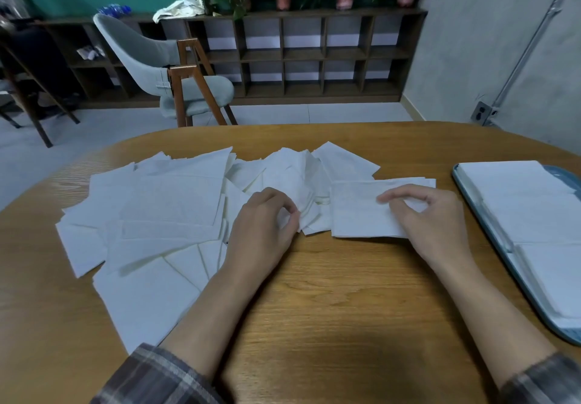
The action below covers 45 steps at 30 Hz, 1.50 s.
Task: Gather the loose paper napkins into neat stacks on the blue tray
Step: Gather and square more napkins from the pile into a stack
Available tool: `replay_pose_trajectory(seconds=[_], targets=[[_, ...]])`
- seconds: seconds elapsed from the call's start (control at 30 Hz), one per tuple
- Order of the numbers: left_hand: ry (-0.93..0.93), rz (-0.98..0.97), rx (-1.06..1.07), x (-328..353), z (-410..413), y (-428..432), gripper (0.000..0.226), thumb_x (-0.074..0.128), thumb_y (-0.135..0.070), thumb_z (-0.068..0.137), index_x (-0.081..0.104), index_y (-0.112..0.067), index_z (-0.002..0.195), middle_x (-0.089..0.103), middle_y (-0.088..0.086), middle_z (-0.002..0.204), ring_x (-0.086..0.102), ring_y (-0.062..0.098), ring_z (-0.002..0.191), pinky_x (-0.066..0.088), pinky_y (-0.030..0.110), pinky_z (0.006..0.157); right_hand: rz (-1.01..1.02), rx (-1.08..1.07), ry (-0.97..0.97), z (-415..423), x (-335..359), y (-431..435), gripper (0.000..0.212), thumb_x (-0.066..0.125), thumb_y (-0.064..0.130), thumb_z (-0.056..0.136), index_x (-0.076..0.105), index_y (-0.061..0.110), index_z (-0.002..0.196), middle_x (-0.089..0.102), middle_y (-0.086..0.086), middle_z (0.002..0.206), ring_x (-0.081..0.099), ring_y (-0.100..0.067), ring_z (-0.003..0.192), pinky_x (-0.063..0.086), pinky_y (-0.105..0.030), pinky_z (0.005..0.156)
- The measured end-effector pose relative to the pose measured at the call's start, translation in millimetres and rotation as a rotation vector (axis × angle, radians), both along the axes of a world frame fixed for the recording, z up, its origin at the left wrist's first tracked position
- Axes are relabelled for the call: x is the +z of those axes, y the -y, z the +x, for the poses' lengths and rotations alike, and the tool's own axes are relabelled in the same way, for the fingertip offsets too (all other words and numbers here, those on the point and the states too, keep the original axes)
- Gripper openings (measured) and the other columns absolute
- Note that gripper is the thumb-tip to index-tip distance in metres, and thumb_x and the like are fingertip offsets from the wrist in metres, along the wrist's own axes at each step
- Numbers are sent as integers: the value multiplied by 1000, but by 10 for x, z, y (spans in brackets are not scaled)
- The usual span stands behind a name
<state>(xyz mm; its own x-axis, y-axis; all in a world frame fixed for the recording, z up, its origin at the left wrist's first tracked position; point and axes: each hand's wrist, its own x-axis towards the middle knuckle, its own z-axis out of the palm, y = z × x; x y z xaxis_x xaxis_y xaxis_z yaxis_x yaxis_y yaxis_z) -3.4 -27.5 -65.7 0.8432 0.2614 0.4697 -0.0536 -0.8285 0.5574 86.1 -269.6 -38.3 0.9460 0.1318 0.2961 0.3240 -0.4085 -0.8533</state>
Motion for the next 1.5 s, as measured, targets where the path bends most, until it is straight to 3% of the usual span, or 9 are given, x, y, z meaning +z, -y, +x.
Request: replay_pose_trajectory(seconds=[0.13, 0.43, 0.63, 0.77, 0.9, 1.07, 1.2, 1.3, 1.5], targets=[[-39, 77, -204, 65, -63, 105, 7, 75, -24, 84, 68, -22, 84, 65, -14, 91, 59, 7, 86, 47, 29, 82, 49, -106, 0, 58, 23, 32, 27, 64, 9, 96, 83, 26, 87, 73, 26, 99, 55, 27, 94, 32, 8, 77], [-190, 141, -512, 85, -215, 355, 12, 72, -36, 87, 65, -26, 83, 64, -16, 95, 59, 4, 94, 45, 33, 95, 131, -138, 28, 43, 48, 38, 28, 61, 7, 94, 82, 25, 93, 77, 17, 105, 61, 13, 85, 38, 5, 73], [-101, 53, -250, 41, -124, 160, 21, 75, -36, 93, 71, -31, 114, 65, -19, 116, 60, 6, 109, 49, 40, 96, 166, -75, 52, 15, 62, 26, 34, 59, 0, 92, 82, 25, 98, 74, 24, 107, 58, 21, 103, 36, 4, 82], [-132, 50, -221, 1, -108, 121, 23, 81, -33, 89, 76, -30, 111, 71, -16, 103, 65, 6, 102, 52, 46, 91, 143, 19, 67, -3, 43, 2, 35, 59, -2, 94, 81, 24, 102, 75, 19, 111, 60, 16, 104, 39, 1, 82], [-62, -35, -210, 58, -109, 134, 10, 84, -19, 86, 81, -24, 93, 75, -14, 90, 70, 3, 89, 55, 31, 83, 153, 36, 61, -21, 37, -14, 35, 59, -2, 95, 81, 24, 102, 76, 18, 112, 60, 15, 109, 37, 2, 84], [-54, -146, -228, 181, -166, 148, 6, 83, -21, 90, 79, -25, 90, 76, -18, 92, 70, -1, 96, 48, 15, 84, 207, 92, 26, -27, 30, -20, 35, 61, -1, 97, 81, 27, 105, 75, 24, 110, 61, 9, 113, 40, -1, 85], [-71, -463, -275, 345, -224, 171, 6, 82, -20, 91, 78, -24, 91, 78, -13, 93, 72, 6, 96, 49, 15, 83, 264, 297, -18, -68, 86, -55, 17, 65, 21, 102, 79, 21, 111, 76, 16, 118, 62, 5, 121, 40, -5, 96], [-31, -545, -268, 377, -228, 179, 6, 84, -20, 89, 79, -23, 89, 78, -10, 93, 72, 10, 94, 52, 19, 82, 293, 511, -131, -129, 73, -96, 38, 60, 48, 96, 79, 19, 113, 76, 7, 123, 63, -9, 127, 44, -25, 109], [63, -565, -184, 390, -225, 173, 16, 89, -20, 82, 79, -22, 95, 78, -18, 97, 72, 2, 97, 50, 12, 85, 244, 555, -274, -247, 25, -209, 16, 72, 19, 95, 78, 16, 110, 81, 3, 108, 76, -13, 102, 57, -21, 81]])
